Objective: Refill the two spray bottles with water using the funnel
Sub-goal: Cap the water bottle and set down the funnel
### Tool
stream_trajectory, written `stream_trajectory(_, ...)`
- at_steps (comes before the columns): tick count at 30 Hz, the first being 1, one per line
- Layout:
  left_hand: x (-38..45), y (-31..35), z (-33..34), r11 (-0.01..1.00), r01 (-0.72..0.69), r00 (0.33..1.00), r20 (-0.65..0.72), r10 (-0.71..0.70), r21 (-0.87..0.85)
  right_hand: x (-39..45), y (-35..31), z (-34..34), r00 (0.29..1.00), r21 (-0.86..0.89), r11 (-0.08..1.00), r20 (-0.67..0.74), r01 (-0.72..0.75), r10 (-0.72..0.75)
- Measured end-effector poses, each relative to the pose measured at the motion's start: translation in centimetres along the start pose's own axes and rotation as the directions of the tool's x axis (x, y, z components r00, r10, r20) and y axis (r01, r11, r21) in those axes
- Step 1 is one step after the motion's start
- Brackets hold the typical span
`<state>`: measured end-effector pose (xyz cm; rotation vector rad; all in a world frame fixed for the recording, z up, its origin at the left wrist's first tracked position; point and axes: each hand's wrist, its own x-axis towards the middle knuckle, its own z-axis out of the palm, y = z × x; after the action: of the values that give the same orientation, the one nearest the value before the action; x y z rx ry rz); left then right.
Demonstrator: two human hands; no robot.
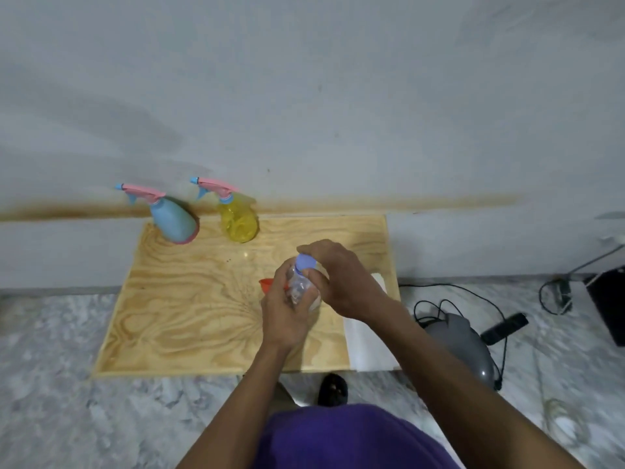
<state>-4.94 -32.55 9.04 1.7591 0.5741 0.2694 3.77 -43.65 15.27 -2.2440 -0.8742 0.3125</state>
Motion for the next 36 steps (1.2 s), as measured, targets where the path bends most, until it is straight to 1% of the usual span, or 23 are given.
stream_trajectory(2, 0.0, 0.1, 0.1, 1.0, 0.003, 1.0, 0.008, -0.003, -0.019, 0.2, 0.0, 0.0, 0.999, -0.028, 1.0, 0.05, -0.001, 0.002)
stream_trajectory(5, 0.0, 0.2, 0.3, 1.0, -0.011, 1.0, 0.012, 0.011, -0.02, 0.1, 0.2, 0.0, 0.999, -0.046, 0.999, 0.044, 0.012, -0.01)
stream_trajectory(7, -0.1, 0.1, 0.5, 1.0, -0.022, 1.0, 0.004, 0.022, -0.008, -0.1, 0.3, 0.2, 1.0, -0.039, 0.999, 0.015, -0.017, 0.017)
stream_trajectory(11, -0.2, 0.0, 0.6, 1.0, -0.022, 1.0, 0.004, 0.022, 0.008, 0.0, 0.5, 0.7, 0.994, -0.037, 0.997, -0.086, -0.073, 0.07)
stream_trajectory(16, 0.0, 0.3, 0.4, 1.0, -0.01, 1.0, 0.025, 0.01, -0.019, -0.4, 0.2, 0.6, 0.997, 0.023, 0.999, -0.074, -0.032, 0.034)
stream_trajectory(19, 0.1, -0.1, 0.4, 1.0, -0.001, 0.999, 0.039, 0.002, -0.024, -0.3, 0.5, 0.8, 0.986, 0.015, 0.998, -0.152, -0.066, 0.068)
stream_trajectory(21, 0.0, -0.2, 0.4, 1.0, -0.001, 0.999, 0.032, 0.002, -0.028, -0.3, 0.5, 0.9, 0.982, 0.032, 0.996, -0.169, -0.084, 0.088)
stream_trajectory(23, 0.0, 0.0, 0.4, 0.999, -0.007, 1.0, 0.023, 0.008, -0.034, -0.5, 0.5, 1.1, 0.984, 0.064, 0.997, -0.165, -0.053, 0.063)
stream_trajectory(25, 0.0, 0.0, 0.5, 0.999, -0.017, 1.0, 0.022, 0.018, -0.03, -0.6, 0.6, 1.4, 0.977, 0.079, 0.996, -0.205, -0.043, 0.058)
stream_trajectory(28, 0.0, -0.2, 0.6, 1.0, -0.021, 1.0, 0.013, 0.021, -0.019, -0.5, 0.7, 1.9, 0.957, 0.087, 0.991, -0.264, -0.097, 0.117)
stream_trajectory(30, 0.1, -0.4, 0.5, 1.0, -0.013, 1.0, 0.013, 0.013, -0.014, -0.6, 0.8, 2.2, 0.957, 0.117, 0.988, -0.26, -0.098, 0.126)
stream_trajectory(33, 0.1, -0.2, 0.5, 0.999, 0.008, 1.0, 0.018, -0.007, -0.041, -0.8, 1.3, 2.3, 0.968, 0.193, 0.978, -0.217, -0.082, 0.124)
stream_trajectory(36, -0.1, 0.0, 0.7, 0.999, 0.003, 1.0, 0.006, -0.003, -0.049, -1.0, 1.5, 2.7, 0.958, 0.187, 0.98, -0.263, -0.068, 0.116)
